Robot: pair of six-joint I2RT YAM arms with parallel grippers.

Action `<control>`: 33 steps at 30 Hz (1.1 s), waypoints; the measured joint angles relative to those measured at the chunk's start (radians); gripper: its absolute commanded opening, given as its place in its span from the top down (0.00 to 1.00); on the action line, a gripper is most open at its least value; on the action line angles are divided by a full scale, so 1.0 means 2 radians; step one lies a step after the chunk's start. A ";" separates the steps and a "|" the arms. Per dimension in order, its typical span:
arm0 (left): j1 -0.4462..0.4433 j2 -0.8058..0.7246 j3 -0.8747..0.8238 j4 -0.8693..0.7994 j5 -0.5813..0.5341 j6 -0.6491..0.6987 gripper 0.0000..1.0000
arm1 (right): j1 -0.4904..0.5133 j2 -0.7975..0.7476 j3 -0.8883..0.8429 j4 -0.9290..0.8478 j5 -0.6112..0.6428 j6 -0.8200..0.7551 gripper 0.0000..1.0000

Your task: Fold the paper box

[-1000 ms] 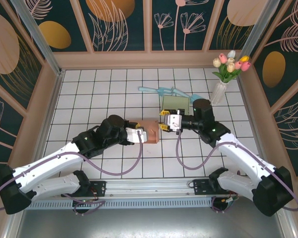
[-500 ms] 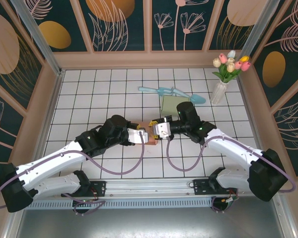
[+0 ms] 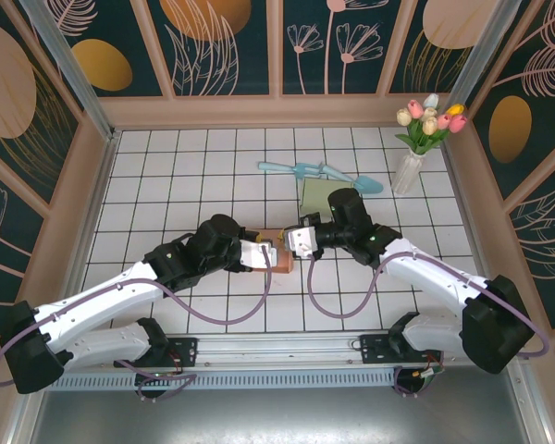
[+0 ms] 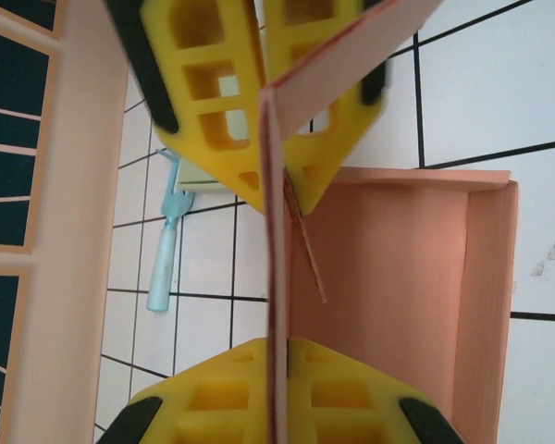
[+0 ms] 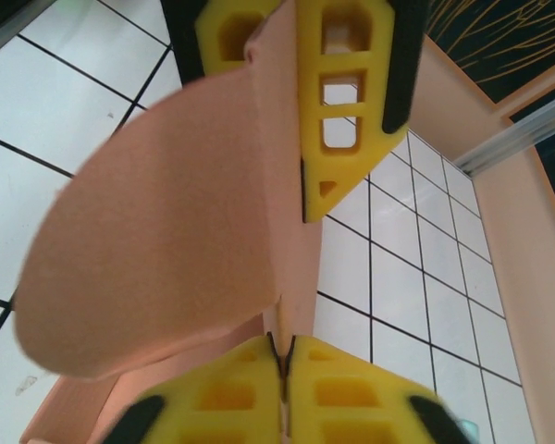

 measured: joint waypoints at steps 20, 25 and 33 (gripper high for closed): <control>0.019 -0.039 0.126 0.096 -0.172 -0.317 0.19 | -0.136 0.010 -0.024 0.072 -0.054 0.032 1.00; 0.200 0.001 0.174 0.060 -0.139 -0.534 0.13 | -0.140 0.010 -0.024 0.085 -0.068 0.039 1.00; 0.293 0.130 0.174 -0.013 0.054 -0.743 0.16 | -0.140 0.014 -0.031 0.103 -0.078 0.047 1.00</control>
